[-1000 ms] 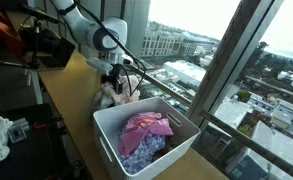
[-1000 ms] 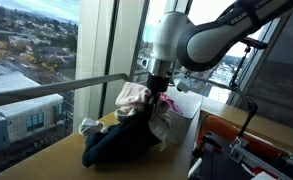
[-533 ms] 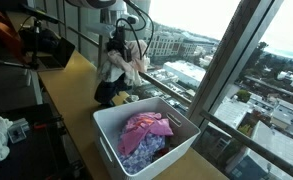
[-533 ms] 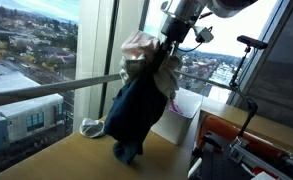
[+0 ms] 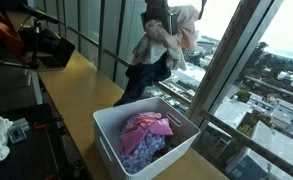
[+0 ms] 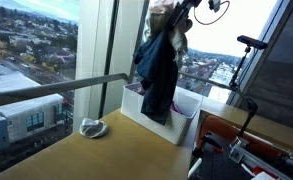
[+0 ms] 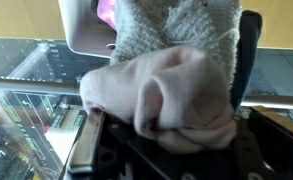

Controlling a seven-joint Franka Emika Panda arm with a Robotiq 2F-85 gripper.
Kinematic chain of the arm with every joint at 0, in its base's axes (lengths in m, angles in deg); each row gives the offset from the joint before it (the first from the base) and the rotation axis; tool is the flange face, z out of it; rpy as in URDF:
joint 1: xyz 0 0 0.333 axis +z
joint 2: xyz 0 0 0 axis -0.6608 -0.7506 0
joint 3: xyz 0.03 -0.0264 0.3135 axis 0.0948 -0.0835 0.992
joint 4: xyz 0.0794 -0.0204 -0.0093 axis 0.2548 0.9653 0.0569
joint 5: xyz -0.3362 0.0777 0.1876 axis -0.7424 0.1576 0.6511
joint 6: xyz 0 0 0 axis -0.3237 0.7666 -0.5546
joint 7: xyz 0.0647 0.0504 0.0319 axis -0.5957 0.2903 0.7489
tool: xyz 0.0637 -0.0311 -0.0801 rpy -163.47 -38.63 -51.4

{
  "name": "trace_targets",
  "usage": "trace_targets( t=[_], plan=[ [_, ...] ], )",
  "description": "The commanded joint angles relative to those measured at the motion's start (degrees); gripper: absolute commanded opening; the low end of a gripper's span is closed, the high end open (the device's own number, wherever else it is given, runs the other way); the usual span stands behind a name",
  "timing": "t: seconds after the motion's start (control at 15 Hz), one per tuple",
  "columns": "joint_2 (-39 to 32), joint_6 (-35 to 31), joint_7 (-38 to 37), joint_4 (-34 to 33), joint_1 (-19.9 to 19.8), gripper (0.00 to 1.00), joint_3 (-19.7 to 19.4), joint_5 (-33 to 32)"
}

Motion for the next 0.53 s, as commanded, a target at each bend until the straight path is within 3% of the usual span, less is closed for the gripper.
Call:
trace_targets(
  t=[0.0,0.47],
  plan=[
    [-3.69,3.65,1.72,-8.73,-1.89,0.03,-2.0,2.48],
    [-7.53,4.85,1.28,-14.72,-3.5,0.03,-2.53,3.98]
  ],
)
